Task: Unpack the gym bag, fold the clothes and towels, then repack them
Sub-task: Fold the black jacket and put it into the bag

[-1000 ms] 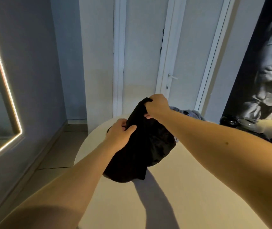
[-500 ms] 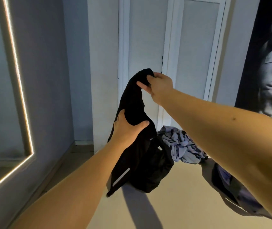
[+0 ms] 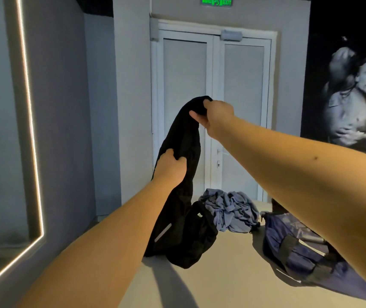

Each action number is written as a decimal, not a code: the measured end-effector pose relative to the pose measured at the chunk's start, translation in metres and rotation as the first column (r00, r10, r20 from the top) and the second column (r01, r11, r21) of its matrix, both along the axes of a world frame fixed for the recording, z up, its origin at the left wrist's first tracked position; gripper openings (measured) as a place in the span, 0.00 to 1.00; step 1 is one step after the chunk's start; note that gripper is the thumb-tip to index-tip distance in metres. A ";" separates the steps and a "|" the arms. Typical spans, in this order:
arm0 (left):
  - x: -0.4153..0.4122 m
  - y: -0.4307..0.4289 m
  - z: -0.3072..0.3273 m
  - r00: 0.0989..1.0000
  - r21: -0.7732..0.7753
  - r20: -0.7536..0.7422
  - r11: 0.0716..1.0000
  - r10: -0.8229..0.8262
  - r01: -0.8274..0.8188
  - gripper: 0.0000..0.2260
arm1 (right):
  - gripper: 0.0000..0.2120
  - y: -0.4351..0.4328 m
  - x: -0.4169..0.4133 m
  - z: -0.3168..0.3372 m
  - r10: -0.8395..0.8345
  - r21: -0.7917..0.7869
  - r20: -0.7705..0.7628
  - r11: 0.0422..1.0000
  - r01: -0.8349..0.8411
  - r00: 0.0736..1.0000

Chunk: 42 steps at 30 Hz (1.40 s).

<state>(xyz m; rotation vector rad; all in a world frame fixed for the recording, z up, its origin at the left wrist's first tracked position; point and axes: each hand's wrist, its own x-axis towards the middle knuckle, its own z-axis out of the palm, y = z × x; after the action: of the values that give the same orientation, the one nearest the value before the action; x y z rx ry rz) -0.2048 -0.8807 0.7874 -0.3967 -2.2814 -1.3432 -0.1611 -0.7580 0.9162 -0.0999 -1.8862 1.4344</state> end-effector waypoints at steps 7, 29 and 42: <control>0.038 -0.024 0.019 0.995 -0.360 -0.095 0.932 0.011 -0.045 0.11 | 0.12 0.068 0.031 0.005 0.234 -0.451 -0.061 0.861 -0.236 0.970; 0.110 0.118 0.042 0.829 -0.169 0.067 0.813 -0.555 0.558 0.23 | 0.15 0.185 0.100 -0.073 0.672 -0.170 0.123 0.739 -0.652 0.730; 0.111 0.123 0.048 0.926 -0.150 -0.026 0.917 -0.376 0.369 0.09 | 0.14 0.236 0.140 -0.189 0.463 0.034 0.588 0.805 -0.592 0.664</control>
<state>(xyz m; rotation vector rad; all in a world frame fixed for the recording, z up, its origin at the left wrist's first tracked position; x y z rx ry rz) -0.0941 -0.7577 0.8357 -0.9469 -2.3423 -1.3218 -0.0206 -0.5224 0.7276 0.1910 -2.7242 1.6780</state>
